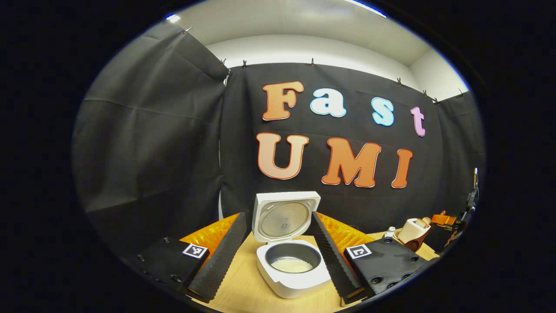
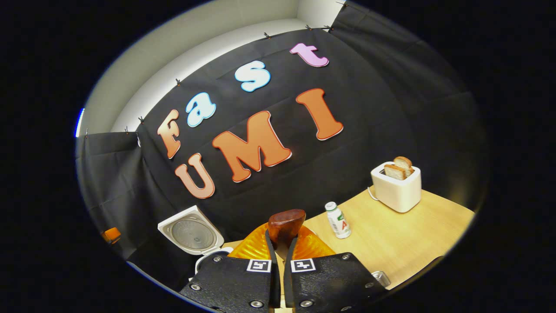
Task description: Close the left gripper, press the button to open the rice cooker; take a wooden spoon from the chopstick holder with the right hand, scoop a spoonful of rice and pour it into the rice cooker, then put the wooden spoon back into the chopstick holder.
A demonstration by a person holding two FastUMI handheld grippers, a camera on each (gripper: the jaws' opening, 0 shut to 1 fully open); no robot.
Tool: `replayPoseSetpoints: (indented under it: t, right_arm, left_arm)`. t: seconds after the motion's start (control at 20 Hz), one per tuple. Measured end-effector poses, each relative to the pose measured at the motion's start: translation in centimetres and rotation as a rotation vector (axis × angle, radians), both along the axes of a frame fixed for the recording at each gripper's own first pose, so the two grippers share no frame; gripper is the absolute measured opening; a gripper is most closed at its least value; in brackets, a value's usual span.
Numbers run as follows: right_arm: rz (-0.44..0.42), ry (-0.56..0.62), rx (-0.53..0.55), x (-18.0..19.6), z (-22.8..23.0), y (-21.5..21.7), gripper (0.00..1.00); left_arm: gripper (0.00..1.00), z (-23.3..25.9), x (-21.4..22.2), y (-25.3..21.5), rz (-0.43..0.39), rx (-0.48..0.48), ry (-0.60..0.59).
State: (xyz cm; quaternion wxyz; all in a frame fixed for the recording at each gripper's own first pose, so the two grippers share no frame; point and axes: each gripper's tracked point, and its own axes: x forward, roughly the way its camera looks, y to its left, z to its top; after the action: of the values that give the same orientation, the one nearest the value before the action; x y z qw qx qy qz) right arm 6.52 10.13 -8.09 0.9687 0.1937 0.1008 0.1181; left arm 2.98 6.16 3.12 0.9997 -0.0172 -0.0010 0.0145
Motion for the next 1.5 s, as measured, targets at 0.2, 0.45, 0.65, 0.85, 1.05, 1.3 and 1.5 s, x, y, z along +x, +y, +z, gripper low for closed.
replayPoseSetpoints:
  t: [0.2,0.45,0.65,0.85,1.05,1.3,1.5]
  right_arm:
    - [-0.097,0.048,-0.005,-1.3,-2.9,-5.3,0.02]
    - [-0.149,0.115,-0.010,-2.1,-6.8,-8.6,0.02]
    - [-0.169,0.174,-0.019,-1.7,-10.7,-9.7,0.02]
    - [-0.157,0.239,0.001,-1.2,-13.9,-9.6,0.02]
    - [-0.174,0.268,0.052,-0.4,-15.5,-10.0,0.03]
    - [-0.195,0.309,0.048,-0.7,-17.9,-11.4,0.04]
    - [-0.193,0.320,0.093,-1.0,-18.2,-11.4,0.09]
  left_arm:
    - [1.00,0.4,0.5,-0.9,-0.012,0.012,-0.011]
    - [1.00,1.0,1.1,-2.9,-0.035,0.020,-0.019]
    - [1.00,0.8,1.5,-4.6,-0.057,0.021,0.001]
    - [1.00,0.5,1.5,-5.1,-0.052,0.002,0.017]
    - [0.97,0.5,1.4,-4.6,-0.036,0.008,0.024]
    - [0.98,0.5,1.5,-4.3,-0.020,-0.003,0.027]
    - [0.99,0.4,1.5,-4.6,-0.020,0.003,0.034]
